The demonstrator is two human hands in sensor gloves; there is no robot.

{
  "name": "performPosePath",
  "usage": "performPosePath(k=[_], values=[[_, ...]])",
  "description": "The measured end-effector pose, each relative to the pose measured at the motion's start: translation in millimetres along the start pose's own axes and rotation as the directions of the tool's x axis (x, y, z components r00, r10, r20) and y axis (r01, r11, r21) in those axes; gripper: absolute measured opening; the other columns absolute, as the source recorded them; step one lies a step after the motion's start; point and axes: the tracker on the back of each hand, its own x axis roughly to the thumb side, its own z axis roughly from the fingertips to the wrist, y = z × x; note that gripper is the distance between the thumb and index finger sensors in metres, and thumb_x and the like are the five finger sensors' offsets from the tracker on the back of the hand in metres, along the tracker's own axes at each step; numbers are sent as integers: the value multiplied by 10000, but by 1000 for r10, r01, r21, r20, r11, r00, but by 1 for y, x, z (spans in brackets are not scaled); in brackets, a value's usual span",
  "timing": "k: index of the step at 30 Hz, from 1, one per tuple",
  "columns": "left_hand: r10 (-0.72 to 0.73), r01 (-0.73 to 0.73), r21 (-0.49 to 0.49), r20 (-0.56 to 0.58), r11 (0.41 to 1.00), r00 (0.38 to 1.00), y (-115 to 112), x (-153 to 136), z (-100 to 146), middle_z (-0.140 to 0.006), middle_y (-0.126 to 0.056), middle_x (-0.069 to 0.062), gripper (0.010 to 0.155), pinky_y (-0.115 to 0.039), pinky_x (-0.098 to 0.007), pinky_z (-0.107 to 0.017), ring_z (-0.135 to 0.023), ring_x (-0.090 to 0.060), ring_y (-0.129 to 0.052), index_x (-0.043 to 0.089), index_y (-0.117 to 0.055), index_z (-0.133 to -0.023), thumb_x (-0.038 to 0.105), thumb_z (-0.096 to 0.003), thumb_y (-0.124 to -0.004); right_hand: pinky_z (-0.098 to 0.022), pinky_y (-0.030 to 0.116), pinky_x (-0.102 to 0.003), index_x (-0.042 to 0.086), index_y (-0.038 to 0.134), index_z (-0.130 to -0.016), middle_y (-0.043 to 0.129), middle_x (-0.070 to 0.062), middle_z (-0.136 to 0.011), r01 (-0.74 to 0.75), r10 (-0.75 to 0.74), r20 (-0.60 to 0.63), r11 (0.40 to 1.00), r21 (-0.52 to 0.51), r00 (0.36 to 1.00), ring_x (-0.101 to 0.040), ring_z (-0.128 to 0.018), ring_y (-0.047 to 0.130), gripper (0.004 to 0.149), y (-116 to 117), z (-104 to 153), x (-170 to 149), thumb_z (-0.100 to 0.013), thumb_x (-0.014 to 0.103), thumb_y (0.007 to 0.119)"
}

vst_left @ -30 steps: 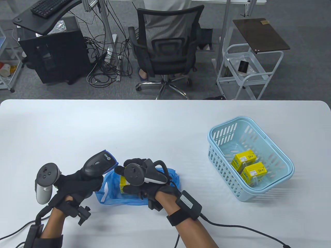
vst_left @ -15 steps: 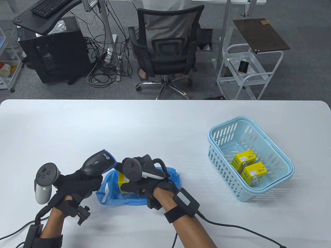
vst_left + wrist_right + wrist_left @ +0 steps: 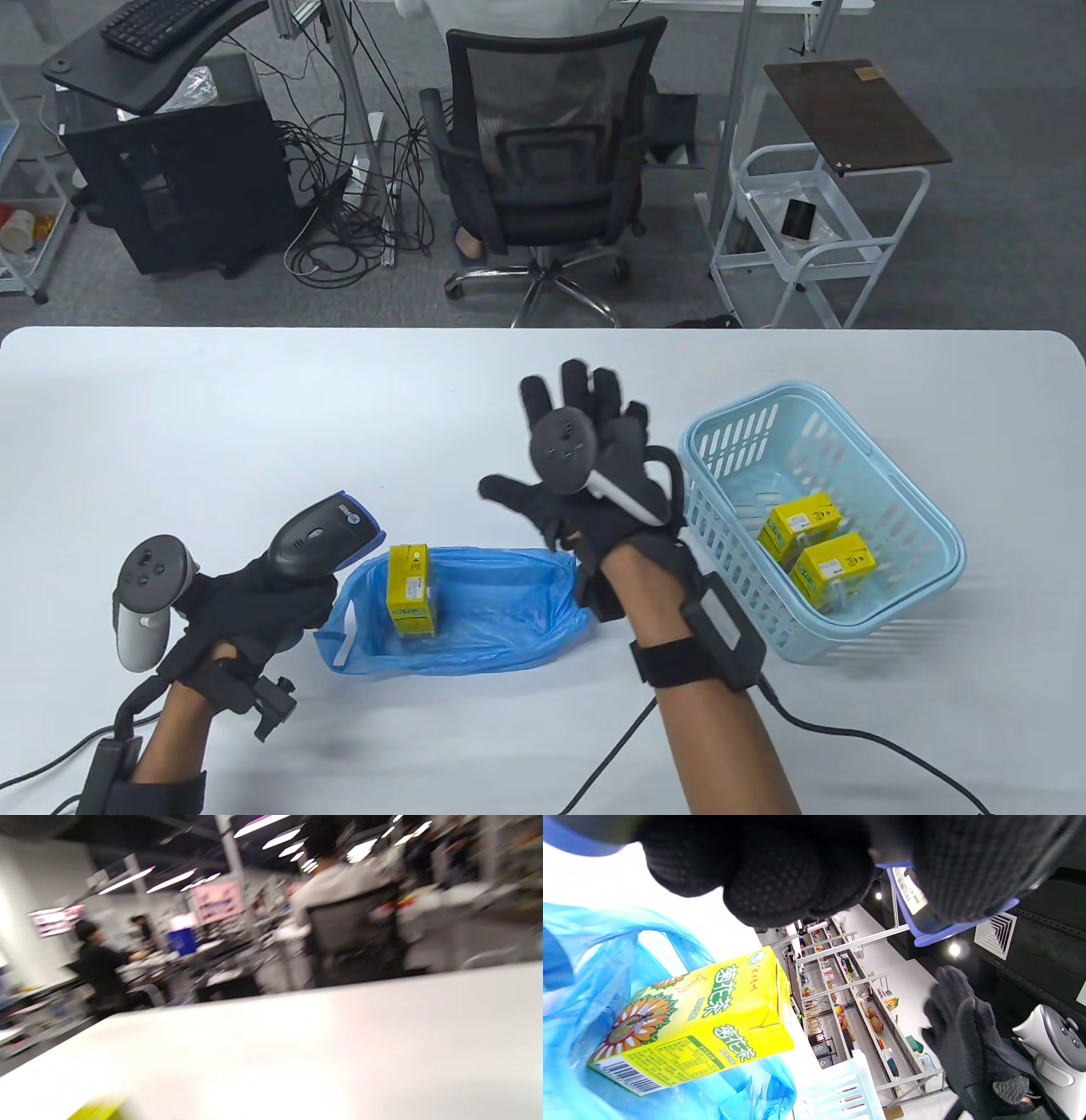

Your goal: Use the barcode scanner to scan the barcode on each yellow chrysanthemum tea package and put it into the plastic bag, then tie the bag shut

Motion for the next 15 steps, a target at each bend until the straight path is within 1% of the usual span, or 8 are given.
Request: performPosePath(k=[1, 2, 4, 6, 8, 10, 12, 15], values=[[-3, 3, -1, -1, 1000, 1000, 0, 0, 0, -710, -941, 113, 679, -871, -425, -443, -487, -199, -1034, 294, -636, -974, 556, -395, -876, -709, 159, -726, 330, 59, -1007, -77, -111, -1082, -24, 22, -76, 1000, -20, 997, -481, -1003, -11, 991, -17, -3, -23, -291, 798, 560], [-4, 4, -4, -3, 1000, 1000, 0, 0, -1, -710, -941, 114, 683, -872, -424, -442, -486, -198, -1034, 294, -631, -977, 558, -396, -875, -709, 158, -724, 332, 55, -1005, -81, -109, -1080, -39, 35, -126, 999, -30, 991, -482, -1000, -11, 988, -27, -4, -38, -293, 796, 561], [3, -3, -7, -8, 1000, 1000, 0, -2, -1, -710, -942, 113, 692, -872, -425, -442, -483, -198, -1035, 291, -622, -983, 557, -397, -875, -712, 152, -720, 337, 63, -1004, -76, -103, -1082, -71, 58, -308, 997, -32, 949, -479, -1004, -9, 983, -45, -7, -89, -293, 787, 572], [3, -3, -7, -13, 1000, 1000, 0, -3, -1, -710, -941, 112, 704, -872, -424, -440, -481, -197, -1035, 288, -605, -990, 555, -398, -876, -713, 160, -716, 334, 61, -999, -71, -107, -1080, -76, 87, -444, 996, 42, 892, -481, -1003, 0, 982, -48, -4, -130, -297, 776, 588], [1, -1, -4, -16, 1000, 1000, 1, -3, -1, -707, -943, 113, 737, -875, -422, -435, -469, -195, -1038, 279, -565, -1005, 556, -397, -876, -722, 189, -703, 338, 108, -1005, -28, -115, -1089, -47, 109, -533, 991, 129, 839, -487, -1013, 53, 973, -43, 1, -161, -309, 736, 661], [11, -11, -10, -19, 1000, 1000, 1, -3, -1, -706, -944, 111, 754, -876, -424, -431, -462, -196, -1039, 277, -539, -1012, 555, -397, -877, -740, 276, -666, 359, 170, -1003, 74, -112, -1111, -12, 141, -575, 975, 223, 806, -482, -1034, 193, 942, -35, 7, -188, -320, 680, 733], [13, -13, -15, -21, 1000, 1000, 0, -2, -2, -707, -943, 109, 761, -875, -424, -430, -460, -197, -1040, 277, -527, -1015, 553, -399, -877, -750, 380, -626, 355, 272, -1009, 277, -107, -1132, 9, 145, -589, 968, 250, 795, -455, -1046, 386, 896, -29, 10, -202, -326, 628, 783], [3, -4, -20, -30, 1000, 1000, -1, -3, -3, -707, -943, 109, 764, -875, -425, -430, -460, -198, -1039, 276, -523, -1016, 552, -399, -878, -753, 434, -597, 365, 320, -1008, 342, -97, -1131, 48, 148, -587, 951, 306, 796, -431, -1041, 465, 873, -19, 10, -211, -329, 596, 817]])
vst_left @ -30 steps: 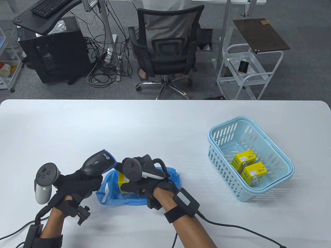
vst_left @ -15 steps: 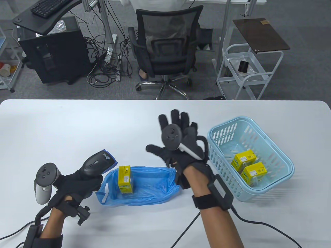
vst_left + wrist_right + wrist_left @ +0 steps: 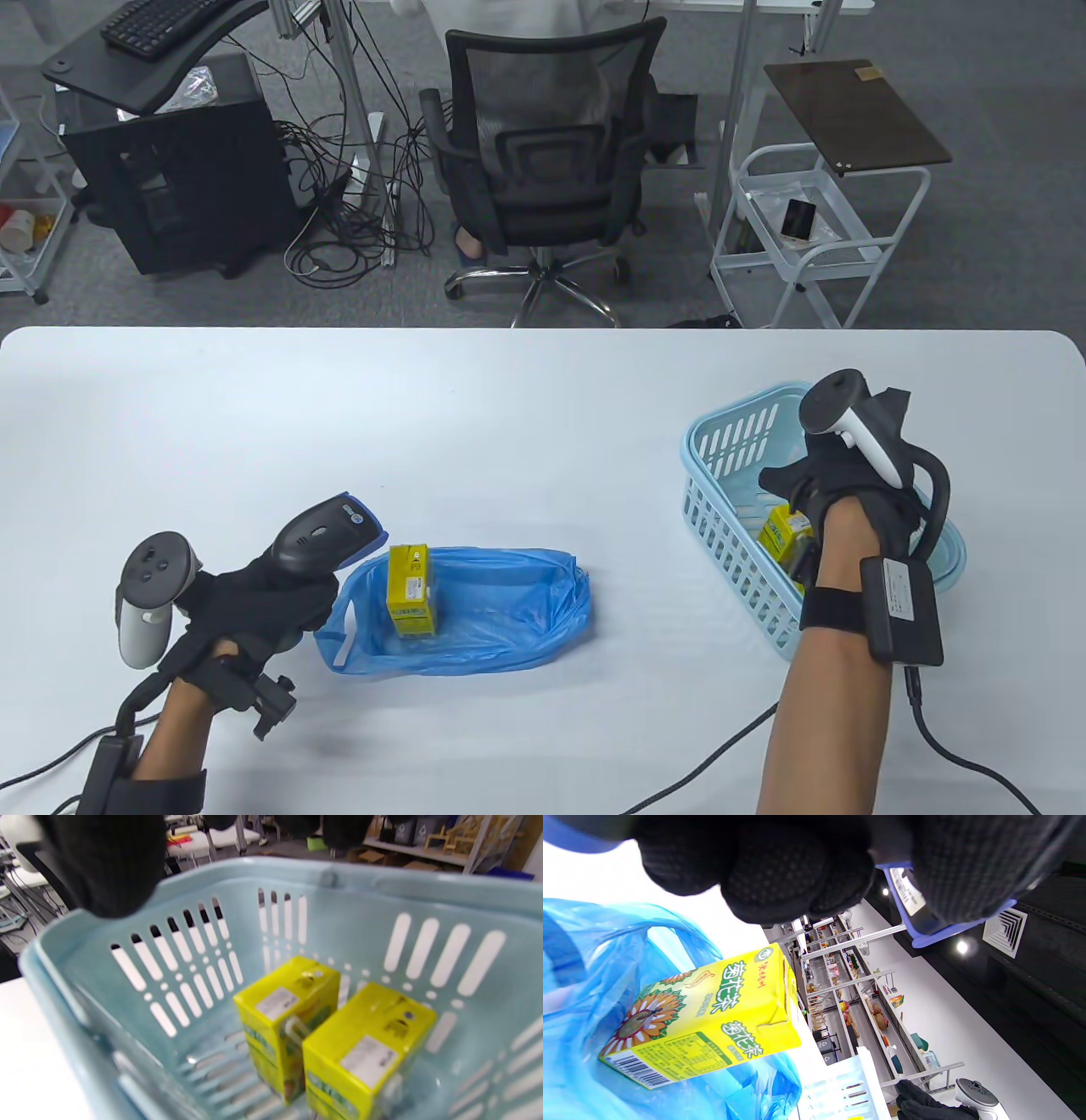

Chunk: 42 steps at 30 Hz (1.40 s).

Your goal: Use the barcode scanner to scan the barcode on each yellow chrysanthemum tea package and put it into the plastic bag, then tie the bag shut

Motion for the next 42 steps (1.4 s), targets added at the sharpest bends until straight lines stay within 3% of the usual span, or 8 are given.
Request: performPosePath(k=[9, 16, 24, 29, 36, 37, 38, 42], values=[[-26, 25, -35, -31, 999, 999, -4, -4, -2, -705, -945, 107, 766, -875, -425, -427, -455, -197, -1040, 279, -517, -1018, 553, -399, -876, -746, 442, -598, 355, 379, -1004, 392, -111, -1122, -92, 107, -78, 980, 177, 991, -425, -1029, 516, 831, 27, -31, 2, -343, 533, 850], [-9, 9, -13, -28, 1000, 1000, -1, -4, -2, -711, -941, 107, 793, -873, -426, -432, -461, -200, -1038, 290, -467, -1027, 552, -399, -876, -737, 439, -606, 338, 394, -1004, 350, -133, -1115, -25, 57, -93, 949, 313, 994, -442, -1018, 504, 788, 47, -47, 4, -374, 468, 849], [-16, 15, -17, -43, 1000, 999, -3, -7, -3, -718, -936, 107, 793, -870, -428, -437, -469, -201, -1035, 293, -466, -1030, 550, -400, -875, -738, 428, -632, 293, 364, -1012, 318, -140, -1111, -93, 143, -125, 935, 341, 982, -448, -1014, 514, 811, 60, -57, 3, -393, 401, 875], [-26, 25, -19, -49, 1000, 998, -3, -8, -4, -720, -935, 106, 789, -869, -427, -438, -472, -199, -1034, 296, -472, -1029, 550, -400, -874, -736, 509, -619, 253, 532, -981, 550, -146, -1058, -161, 193, -111, 954, 252, 975, -414, -936, 725, 748, 51, -52, 6, -357, 431, 903], [-30, 30, -5, -53, 1000, 998, -2, -9, -2, -725, -931, 108, 789, -867, -428, -442, -479, -199, -1031, 294, -471, -1030, 550, -401, -872, -728, 563, -625, 242, 636, -931, 627, -164, -1014, -247, 267, -119, 956, 156, 956, -407, -876, 803, 713, 45, -46, 2, -334, 498, 928], [-38, 38, -6, -56, 999, 998, -2, -10, -3, -725, -930, 108, 790, -868, -427, -443, -480, -199, -1031, 294, -472, -1031, 551, -400, -872, -718, 604, -612, 249, 652, -912, 667, -152, -989, -285, 293, -132, 956, 73, 947, -388, -840, 850, 727, 44, -45, 1, -302, 545, 916], [-39, 38, -7, -57, 999, 998, -2, -10, -3, -725, -930, 109, 789, -868, -427, -442, -479, -198, -1032, 293, -472, -1030, 551, -400, -872, -689, 653, -612, 244, 698, -880, 727, -153, -952, -295, 293, -103, 956, -4, 951, -387, -790, 904, 733, 40, -47, 2, -257, 561, 918], [-47, 46, -14, -62, 999, 997, -4, -10, -5, -726, -929, 108, 787, -866, -428, -444, -481, -199, -1031, 291, -474, -1030, 550, -402, -871, -682, 660, -616, 227, 667, -898, 711, -172, -958, -220, 214, -92, 973, -61, 972, -402, -777, 899, 730, 7, -29, -3, -290, 583, 860]])
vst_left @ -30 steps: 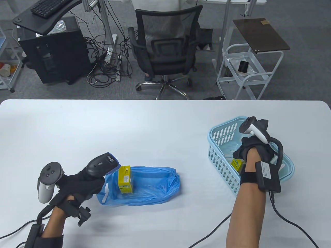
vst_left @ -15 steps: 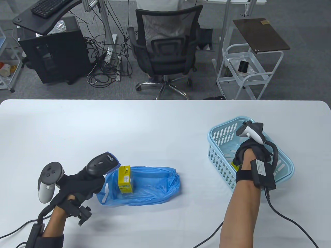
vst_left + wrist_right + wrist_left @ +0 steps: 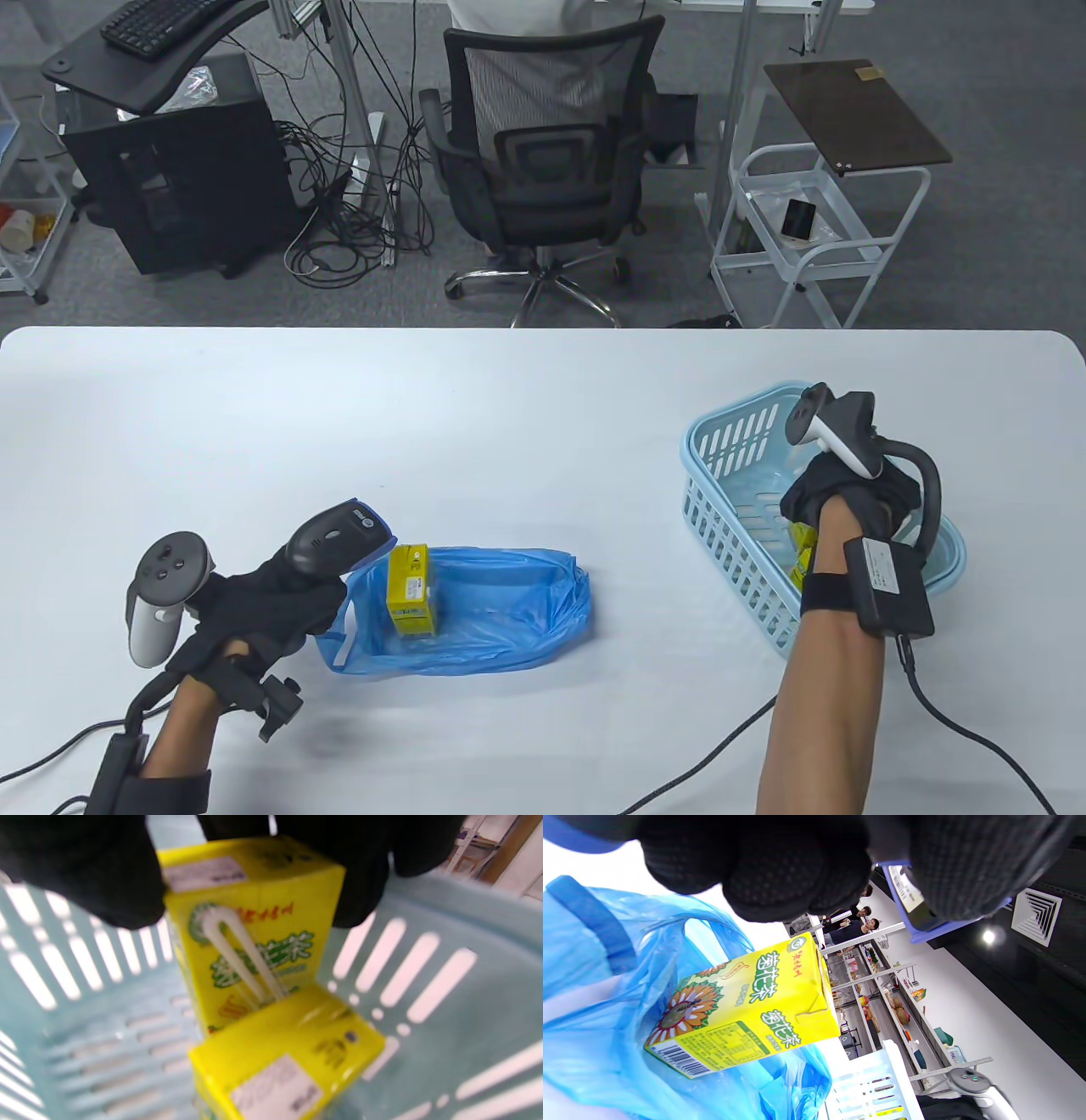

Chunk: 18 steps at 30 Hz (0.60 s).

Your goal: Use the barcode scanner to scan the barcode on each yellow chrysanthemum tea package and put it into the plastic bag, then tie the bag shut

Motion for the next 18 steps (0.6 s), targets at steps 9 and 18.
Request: performPosePath(k=[9, 18], values=[[16, -16, -7, 38, 1000, 999, 0, 5, 4, -707, -946, 103, 710, -876, -430, -432, -465, -202, -1043, 256, -621, -985, 543, -392, -886, -595, 707, -585, 278, 578, -912, 688, -163, -913, 343, -174, 407, 855, -390, 897, -379, -589, 848, 711, -80, 82, -3, -326, 679, 576], [5, -2, -44, 69, 999, 998, -6, 12, 3, -690, -961, 115, 597, -884, -420, -430, -461, -194, -1053, 324, -723, -908, 557, -384, -892, -394, 850, -503, 229, 734, -829, 907, -202, -667, 548, -98, 758, 750, -369, 645, -265, -322, 940, 774, -45, 163, 105, -303, 755, 522]])
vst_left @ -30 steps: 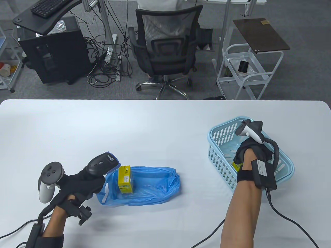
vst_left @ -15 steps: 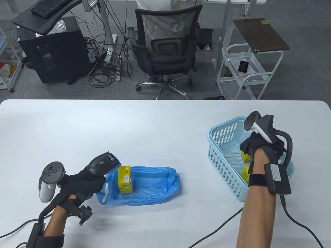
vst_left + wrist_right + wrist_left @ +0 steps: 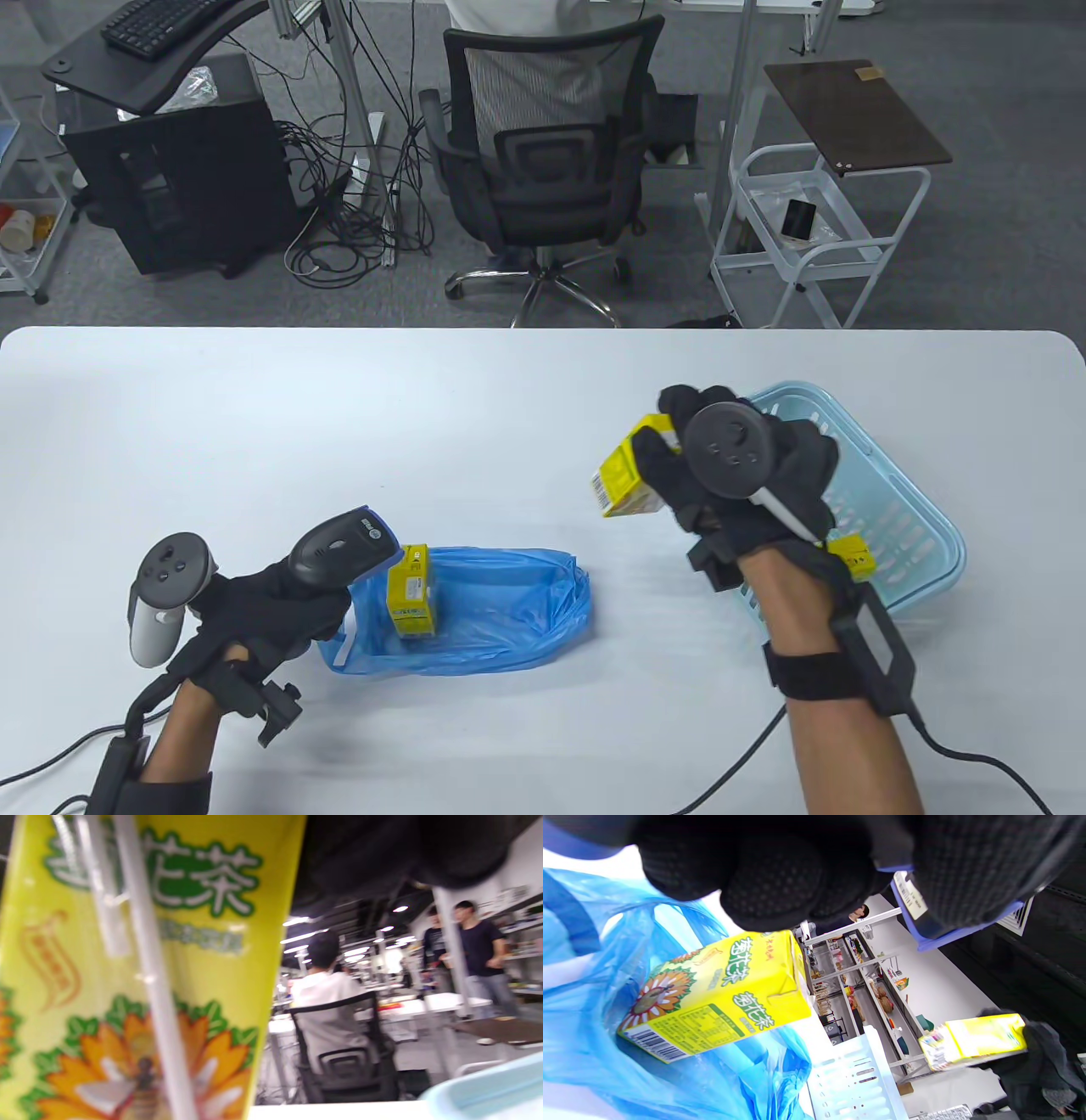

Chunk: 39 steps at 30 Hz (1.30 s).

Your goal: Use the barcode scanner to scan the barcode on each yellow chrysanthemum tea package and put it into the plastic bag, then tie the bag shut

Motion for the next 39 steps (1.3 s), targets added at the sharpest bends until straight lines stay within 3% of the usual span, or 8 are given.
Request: performPosePath(k=[5, 10, 17, 20, 23, 24, 29, 39], values=[[-8, 8, -64, 11, 998, 1000, -5, 2, -1, -687, -961, 118, 586, -883, -419, -433, -462, -193, -1052, 332, -731, -904, 561, -388, -890, -388, 885, -478, 253, 749, -818, 935, -170, -656, -13, 6, 89, 997, 73, 996, -254, -313, 995, 776, 60, -9, 57, -291, 781, 540], [-53, 53, -125, 3, 991, 999, -11, 3, -3, -672, -967, 121, 574, -890, -416, -425, -451, -186, -1057, 325, -747, -890, 566, -389, -888, -386, 908, -475, 259, 754, -819, 944, -167, -661, 22, -31, 112, 996, 83, 993, -247, -367, 1046, 769, 76, -13, 80, -294, 780, 548], [-43, 44, -110, 4, 993, 999, -9, 4, -1, -669, -967, 121, 572, -892, -419, -423, -448, -189, -1059, 315, -747, -887, 564, -391, -887, -407, 933, -462, 262, 739, -833, 922, -171, -703, 17, -33, 126, 992, 121, 991, -261, -421, 1082, 767, 74, -11, 85, -288, 787, 615], [-20, 21, -95, 13, 995, 1000, -7, 5, 1, -679, -967, 106, 615, -888, -429, -424, -455, -200, -1057, 288, -722, -918, 556, -389, -888, -435, 945, -450, 269, 725, -846, 885, -173, -760, 12, -45, 162, 980, 200, 986, -262, -464, 1097, 761, 74, -6, 86, -275, 771, 705], [-45, 46, -71, 14, 996, 999, -4, 4, 2, -678, -967, 102, 668, -889, -430, -422, -453, -204, -1057, 264, -680, -953, 558, -390, -885, -574, 870, -507, 279, 674, -886, 780, -171, -884, -13, -81, 242, 932, 362, 967, -336, -650, 1042, 740, 78, 3, 89, -285, 686, 817], [-37, 38, -54, 15, 998, 999, -2, 4, 3, -680, -965, 102, 674, -887, -431, -422, -453, -204, -1056, 261, -673, -958, 556, -391, -885, -618, 830, -530, 282, 642, -903, 757, -132, -921, -31, -90, 271, 911, 412, 958, -294, -742, 1011, 752, 82, 7, 92, -284, 652, 858], [-5, 5, -11, 6, 1000, 1000, 6, -1, 6, -686, -959, 102, 667, -881, -433, -429, -464, -206, -1048, 278, -670, -959, 560, -393, -880, -708, 683, -582, 228, 522, -979, 674, -131, -1000, -97, -116, 353, 842, 531, 929, -408, -870, 865, 883, 117, 22, 109, -275, 504, 978], [-26, 26, -21, -23, 999, 999, 3, -6, 3, -689, -959, 101, 658, -881, -432, -431, -467, -207, -1048, 288, -678, -955, 561, -392, -880, -724, 642, -563, 205, 480, -990, 633, -104, -1020, 21, -245, 300, 805, 593, 922, -390, -912, 818, 911, 175, 25, 112, -284, 472, 990]])
